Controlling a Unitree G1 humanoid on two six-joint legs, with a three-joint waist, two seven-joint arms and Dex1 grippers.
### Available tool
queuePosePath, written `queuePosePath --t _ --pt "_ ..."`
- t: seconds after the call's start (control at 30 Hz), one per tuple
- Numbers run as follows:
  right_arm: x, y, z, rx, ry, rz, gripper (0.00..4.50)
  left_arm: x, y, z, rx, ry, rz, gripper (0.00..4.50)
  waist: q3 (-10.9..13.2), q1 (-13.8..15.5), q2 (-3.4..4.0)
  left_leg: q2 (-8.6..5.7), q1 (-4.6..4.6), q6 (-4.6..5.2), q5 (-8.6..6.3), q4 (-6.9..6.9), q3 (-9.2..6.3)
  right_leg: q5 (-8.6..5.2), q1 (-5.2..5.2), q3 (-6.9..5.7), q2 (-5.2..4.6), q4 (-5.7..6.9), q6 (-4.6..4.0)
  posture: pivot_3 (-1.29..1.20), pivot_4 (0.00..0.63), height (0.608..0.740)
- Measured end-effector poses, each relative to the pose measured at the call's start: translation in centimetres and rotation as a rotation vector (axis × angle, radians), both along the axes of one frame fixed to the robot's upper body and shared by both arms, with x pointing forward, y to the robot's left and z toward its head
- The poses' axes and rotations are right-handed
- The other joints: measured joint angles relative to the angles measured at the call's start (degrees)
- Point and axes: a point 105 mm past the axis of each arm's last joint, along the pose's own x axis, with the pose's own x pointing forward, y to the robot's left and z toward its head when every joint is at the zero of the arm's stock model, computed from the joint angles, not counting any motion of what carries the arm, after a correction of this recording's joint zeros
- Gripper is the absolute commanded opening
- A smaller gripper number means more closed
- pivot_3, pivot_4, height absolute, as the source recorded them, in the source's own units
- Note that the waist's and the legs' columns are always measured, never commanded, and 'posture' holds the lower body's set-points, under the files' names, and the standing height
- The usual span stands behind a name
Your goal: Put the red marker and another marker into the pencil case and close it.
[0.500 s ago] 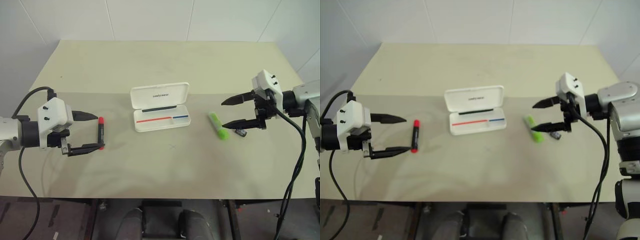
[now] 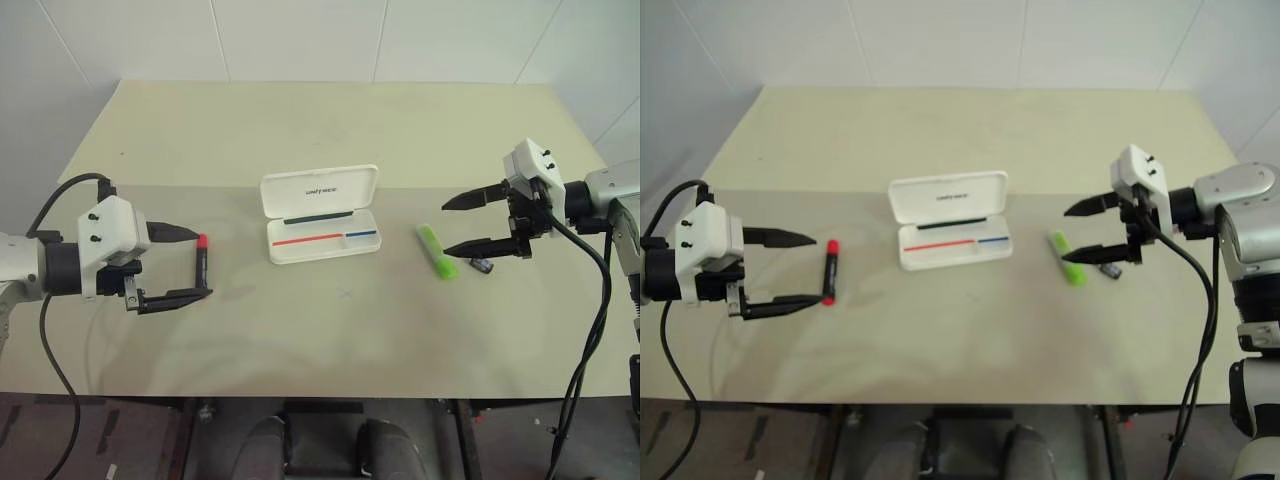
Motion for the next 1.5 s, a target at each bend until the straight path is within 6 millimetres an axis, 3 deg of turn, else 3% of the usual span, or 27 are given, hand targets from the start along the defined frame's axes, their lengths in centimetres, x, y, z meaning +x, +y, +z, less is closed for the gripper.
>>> queuePosePath --t 0.6,0.9,1.5 --pt "-0.8 1.2 0.7 0.036 -0.006 0.063 4.5 1.0 -1.7 -1.0 -0.034 0.028 -0.052 4.49 0.0 0.1 0.0 0.0 -0.01 0.0 -0.01 0.0 0.01 0.0 0.0 0.01 0.0 -0.01 -0.01 0.0 0.15 0.74" --pt "-3.1 3.0 1.7 0.068 -0.018 0.165 4.5 2.8 -4.6 -1.0 -0.044 0.013 -0.144 4.49 0.0 1.0 -0.01 0.01 -0.01 0.01 -0.01 0.08 0.03 0.02 0.03 0.03 0.03 -0.02 -0.03 0.0 0.15 0.74" --pt "-3.4 2.0 1.4 0.062 -0.003 0.124 4.5 3.1 -3.5 -0.4 -0.026 0.016 -0.125 4.49 0.0 1.3 -0.02 0.04 -0.01 0.02 -0.02 0.08 0.05 0.09 0.06 0.03 0.08 -0.18 -0.12 0.0 0.15 0.74"
